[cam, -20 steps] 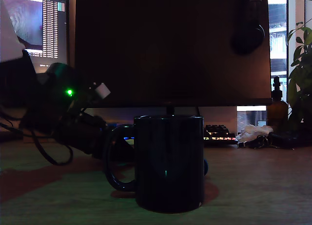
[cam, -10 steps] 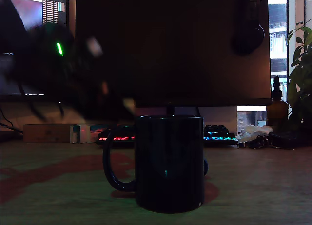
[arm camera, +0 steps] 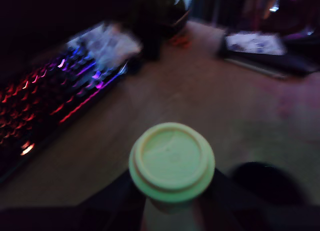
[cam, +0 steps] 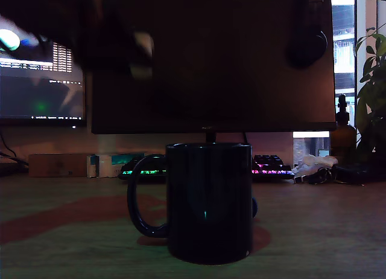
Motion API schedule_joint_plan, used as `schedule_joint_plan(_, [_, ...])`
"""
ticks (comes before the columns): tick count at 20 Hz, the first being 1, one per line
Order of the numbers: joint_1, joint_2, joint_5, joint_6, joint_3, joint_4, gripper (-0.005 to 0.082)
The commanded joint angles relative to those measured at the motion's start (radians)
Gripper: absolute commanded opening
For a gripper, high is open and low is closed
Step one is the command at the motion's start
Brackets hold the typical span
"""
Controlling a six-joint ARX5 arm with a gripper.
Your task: Pick up the coffee capsules on the table and drop them inside the coffee cup
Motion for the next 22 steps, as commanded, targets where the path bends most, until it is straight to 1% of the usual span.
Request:
schedule_joint_plan(1, [-0.015,-0.006,0.001,-0.006,-0.013,-0.040,0.0247])
schedule_joint_plan(6, [-0.074,-0.027,0.001,-0.010,-0.013,-0.085,0.0247])
schedule_joint_plan(8, [-0.106,-0.027,-0.013,-0.039,-0.013,-0.109,0.0247])
schedule_joint_plan(9, [-0.130,-0.027,-0.020,-0.039,-0.013,-0.120,0.0247])
schedule_joint_plan(11, [-0.185,-0.027,-0.096,-0.038,-0.013,-0.138,0.0246])
schedule_joint_plan(12, [-0.211,-0.027,-0.127,-0.038,-0.011,-0.148,0.0246])
schedule_joint_plan(13, [-0.237,-0.027,-0.148,-0.039,-0.005,-0.166,0.0246])
schedule_joint_plan(14, [-0.257,-0.027,-0.192,-0.039,0.005,-0.195,0.0246])
schedule_joint_plan(15, [-0.273,-0.027,-0.215,-0.038,0.016,-0.222,0.0246])
schedule_joint_plan(19, [-0.314,-0.026,-0.268,-0.039,0.080,-0.337,0.0246])
schedule_joint_plan(22, [-0.330,-0.024,-0.286,-0.038,0.103,-0.381,0.0246])
